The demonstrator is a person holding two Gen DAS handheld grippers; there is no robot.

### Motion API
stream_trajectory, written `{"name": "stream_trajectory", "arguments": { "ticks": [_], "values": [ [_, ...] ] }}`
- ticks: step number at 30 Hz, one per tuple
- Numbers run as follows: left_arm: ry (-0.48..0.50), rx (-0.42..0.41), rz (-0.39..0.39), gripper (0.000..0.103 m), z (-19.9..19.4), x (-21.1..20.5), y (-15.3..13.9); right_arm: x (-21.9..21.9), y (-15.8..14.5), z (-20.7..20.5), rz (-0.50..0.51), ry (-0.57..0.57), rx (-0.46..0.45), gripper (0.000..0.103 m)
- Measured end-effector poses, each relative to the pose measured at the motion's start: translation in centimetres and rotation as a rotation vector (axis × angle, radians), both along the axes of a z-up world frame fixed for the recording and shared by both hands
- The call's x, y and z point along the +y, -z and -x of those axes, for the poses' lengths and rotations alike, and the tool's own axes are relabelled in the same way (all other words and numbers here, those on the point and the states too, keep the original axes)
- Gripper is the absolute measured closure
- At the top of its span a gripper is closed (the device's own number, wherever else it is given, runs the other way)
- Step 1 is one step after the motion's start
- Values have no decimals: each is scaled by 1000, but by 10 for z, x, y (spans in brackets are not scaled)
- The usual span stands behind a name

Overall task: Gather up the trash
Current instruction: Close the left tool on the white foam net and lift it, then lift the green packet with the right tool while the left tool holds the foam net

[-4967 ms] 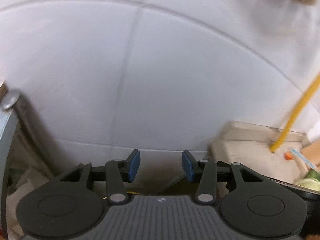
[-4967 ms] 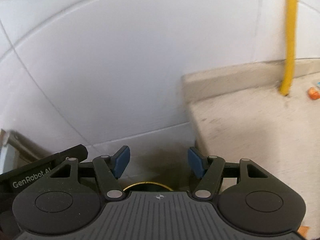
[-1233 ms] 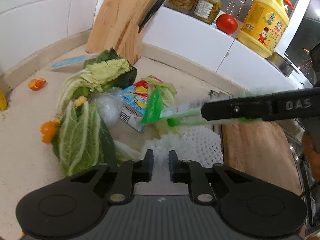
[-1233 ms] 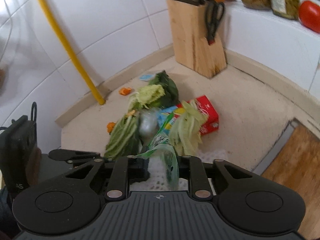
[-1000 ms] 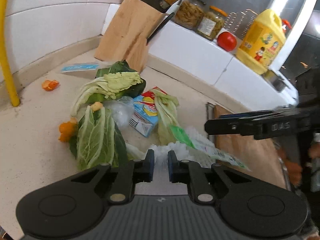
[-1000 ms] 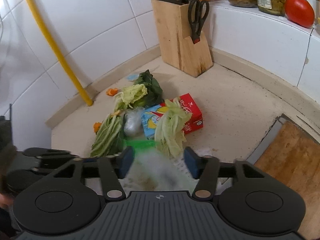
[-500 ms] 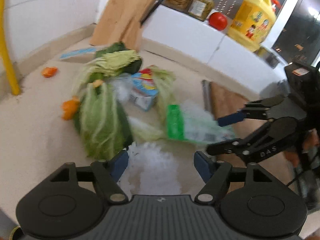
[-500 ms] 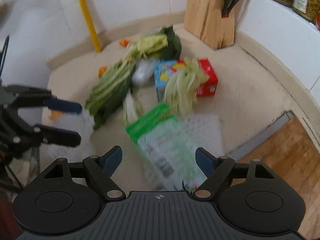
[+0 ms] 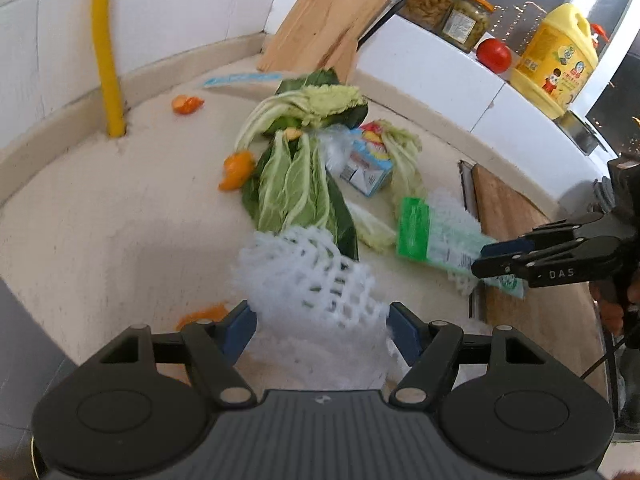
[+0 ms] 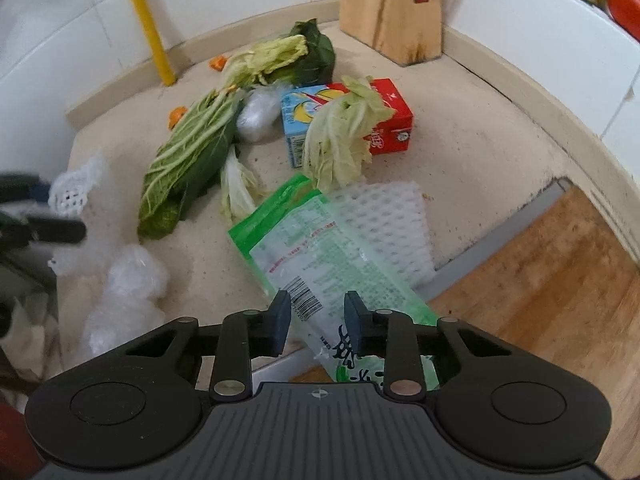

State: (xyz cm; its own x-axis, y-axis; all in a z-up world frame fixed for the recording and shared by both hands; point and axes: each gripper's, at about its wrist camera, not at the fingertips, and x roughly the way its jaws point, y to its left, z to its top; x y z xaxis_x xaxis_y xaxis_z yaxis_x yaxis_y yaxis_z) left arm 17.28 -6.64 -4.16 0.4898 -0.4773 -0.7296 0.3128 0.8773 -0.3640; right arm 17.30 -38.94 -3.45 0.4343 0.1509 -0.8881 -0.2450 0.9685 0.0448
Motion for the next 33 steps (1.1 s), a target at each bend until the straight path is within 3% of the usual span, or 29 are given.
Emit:
{"name": "stream_trajectory", "arguments": {
  "ticks": [2, 5, 8, 13, 15, 20, 22, 25, 30, 33],
  "values": [
    [-21, -6, 10, 38, 2, 4, 0, 1, 0, 1, -3, -2, -1, 60],
    [-74, 5, 35, 39, 0, 10, 4, 7, 1, 3, 2, -25, -12, 29],
    [-95, 4, 48, 45, 3, 12, 7, 15, 4, 3, 39, -47, -23, 30],
    [-133, 5, 88, 80, 7, 19, 10, 11, 1, 1, 57, -5, -34, 31],
    [-139, 3, 91, 88, 8, 20, 11, 9, -7, 4, 35, -15, -52, 16],
    [-126, 0, 115, 88, 12, 18, 12, 25, -5, 1, 215, -126, -88, 14],
    [-125, 1, 115, 88, 13, 18, 13, 24, 3, -6, 216, -141, -48, 14],
    [-130, 8, 122, 89, 13, 17, 14, 20, 16, -16, 226, -123, -2, 20],
    [-132, 7, 150, 91, 13, 15, 14, 21, 6, -7, 220, -81, 0, 59],
    [-122, 11, 177, 91, 14, 16, 13, 16, -6, 2, 162, -37, -6, 70]
  ]
}}
